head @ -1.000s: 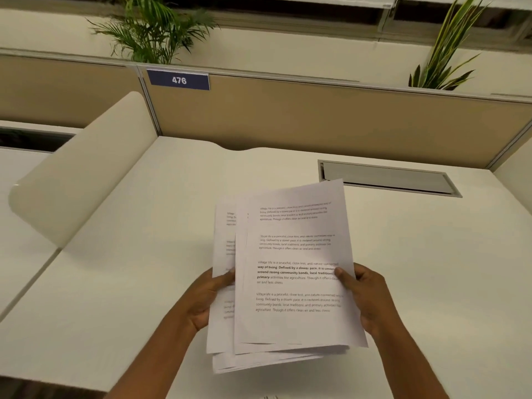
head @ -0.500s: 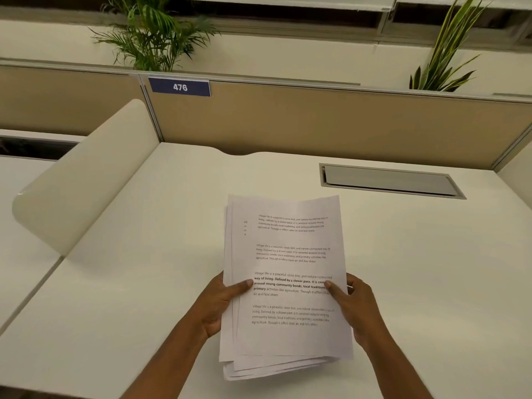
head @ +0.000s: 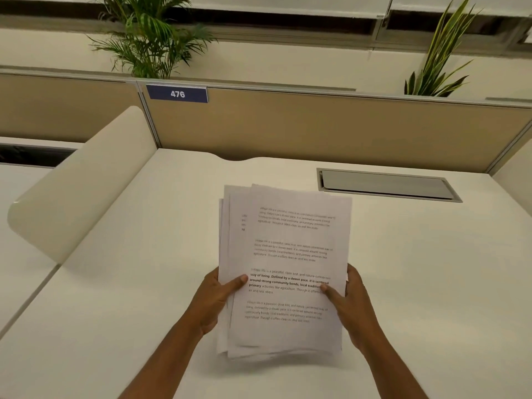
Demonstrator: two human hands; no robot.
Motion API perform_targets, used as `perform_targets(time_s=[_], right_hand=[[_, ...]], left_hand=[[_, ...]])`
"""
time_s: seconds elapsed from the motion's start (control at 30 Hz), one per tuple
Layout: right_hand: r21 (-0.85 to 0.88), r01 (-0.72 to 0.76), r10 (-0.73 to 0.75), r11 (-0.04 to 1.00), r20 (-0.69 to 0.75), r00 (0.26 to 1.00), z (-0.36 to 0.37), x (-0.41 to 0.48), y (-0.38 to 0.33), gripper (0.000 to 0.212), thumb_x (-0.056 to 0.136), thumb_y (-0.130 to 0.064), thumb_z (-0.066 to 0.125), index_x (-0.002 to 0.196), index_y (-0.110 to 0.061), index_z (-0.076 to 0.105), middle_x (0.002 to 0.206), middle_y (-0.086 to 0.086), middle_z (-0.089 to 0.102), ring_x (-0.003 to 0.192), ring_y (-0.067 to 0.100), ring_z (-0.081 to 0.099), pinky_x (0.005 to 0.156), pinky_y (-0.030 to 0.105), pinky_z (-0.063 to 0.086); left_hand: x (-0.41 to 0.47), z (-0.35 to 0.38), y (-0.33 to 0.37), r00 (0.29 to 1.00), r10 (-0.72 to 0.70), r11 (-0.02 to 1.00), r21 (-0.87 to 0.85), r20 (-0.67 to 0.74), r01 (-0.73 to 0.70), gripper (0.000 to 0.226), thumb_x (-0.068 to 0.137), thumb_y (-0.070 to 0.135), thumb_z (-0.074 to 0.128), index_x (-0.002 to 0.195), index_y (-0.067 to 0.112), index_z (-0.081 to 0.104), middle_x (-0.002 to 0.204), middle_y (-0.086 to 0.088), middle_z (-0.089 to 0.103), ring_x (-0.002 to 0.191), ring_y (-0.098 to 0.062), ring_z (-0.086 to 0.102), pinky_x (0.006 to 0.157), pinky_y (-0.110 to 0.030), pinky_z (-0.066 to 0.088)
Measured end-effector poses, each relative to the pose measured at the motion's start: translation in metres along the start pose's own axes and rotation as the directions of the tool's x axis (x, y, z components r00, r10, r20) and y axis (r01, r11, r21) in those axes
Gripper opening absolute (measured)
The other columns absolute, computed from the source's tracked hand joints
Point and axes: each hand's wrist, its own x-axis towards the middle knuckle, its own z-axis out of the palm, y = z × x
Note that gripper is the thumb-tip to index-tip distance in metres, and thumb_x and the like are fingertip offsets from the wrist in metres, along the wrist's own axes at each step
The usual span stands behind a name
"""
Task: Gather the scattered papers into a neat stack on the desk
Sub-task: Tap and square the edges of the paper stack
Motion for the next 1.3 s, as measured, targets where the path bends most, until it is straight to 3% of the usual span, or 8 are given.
perform_targets(time_s=[0.17,0.23,0.5,0.7,0.97,1.17,1.3], right_hand=[[0.018,0.128,-0.126,0.992,-0.071,0.99,0.003,0.008,-0.013,0.03,0.084,-0.007,0.07,0.101,-0.031,0.064,0.092,-0.014,0.076,0.082,0.001,0.071,0.058,0.013,0.054],[0.046,0.157,-0.153,0.987,-0.088,0.984,0.005,0.011,-0.018,0.029,0.086,-0.004,0.067,0.094,-0.032,0.066,0.087,-0.017,0.076,0.079,0.001,0.071,0.059,0.011,0.053],[0.093,0.197,-0.185,0.976,-0.127,0.975,0.012,0.013,-0.014,0.029,0.087,-0.002,0.065,0.088,-0.031,0.068,0.085,-0.018,0.076,0.078,0.002,0.071,0.06,0.011,0.053],[0.044,0.172,-0.17,0.984,-0.052,0.984,0.012,0.008,-0.009,0.035,0.082,-0.007,0.073,0.096,-0.038,0.065,0.09,-0.021,0.075,0.084,0.002,0.071,0.062,0.014,0.056],[0.107,0.159,-0.149,0.982,-0.095,0.984,0.015,0.013,-0.011,0.023,0.086,-0.008,0.069,0.094,-0.029,0.066,0.087,-0.008,0.076,0.08,0.013,0.074,0.06,0.023,0.058],[0.122,0.229,-0.211,0.966,-0.14,0.967,0.013,0.015,-0.025,0.031,0.084,0.001,0.068,0.083,-0.03,0.067,0.078,-0.022,0.075,0.074,0.0,0.07,0.057,0.012,0.053],[0.117,0.241,-0.225,0.963,-0.133,0.965,0.012,0.015,-0.026,0.032,0.08,0.0,0.072,0.082,-0.032,0.067,0.077,-0.022,0.074,0.074,-0.002,0.07,0.054,0.011,0.052]], left_hand=[[0.007,0.004,0.022,0.98,0.196,0.976,0.101,-0.036,-0.191,0.023,0.071,0.028,0.076,0.094,0.024,0.076,0.096,0.001,0.079,0.088,-0.019,0.075,0.066,-0.023,0.059],[0.008,0.007,0.029,0.968,0.246,0.961,0.142,-0.043,-0.238,0.016,0.072,0.029,0.074,0.087,0.029,0.079,0.093,0.005,0.079,0.086,-0.014,0.075,0.065,-0.018,0.057],[0.01,0.007,0.025,0.953,0.296,0.946,0.156,-0.064,-0.283,0.014,0.075,0.029,0.072,0.087,0.03,0.078,0.094,0.005,0.079,0.086,-0.014,0.074,0.064,-0.018,0.057],[0.009,0.005,0.012,0.962,0.258,0.955,0.178,-0.093,-0.239,0.022,0.079,0.012,0.075,0.094,0.028,0.074,0.095,0.008,0.079,0.089,-0.013,0.074,0.065,-0.017,0.057],[0.009,0.012,0.014,0.948,0.29,0.952,0.144,-0.131,-0.271,0.011,0.076,0.019,0.076,0.081,0.029,0.078,0.088,0.006,0.079,0.081,-0.014,0.075,0.062,-0.021,0.059],[0.013,0.017,0.029,0.919,0.373,0.925,0.129,-0.13,-0.357,0.017,0.083,0.009,0.07,0.083,0.024,0.077,0.086,0.006,0.079,0.075,-0.012,0.074,0.06,-0.017,0.055],[0.012,0.015,0.026,0.927,0.359,0.927,0.159,-0.111,-0.341,0.011,0.071,0.024,0.081,0.082,0.025,0.078,0.087,0.003,0.079,0.079,-0.017,0.073,0.061,-0.021,0.057]])
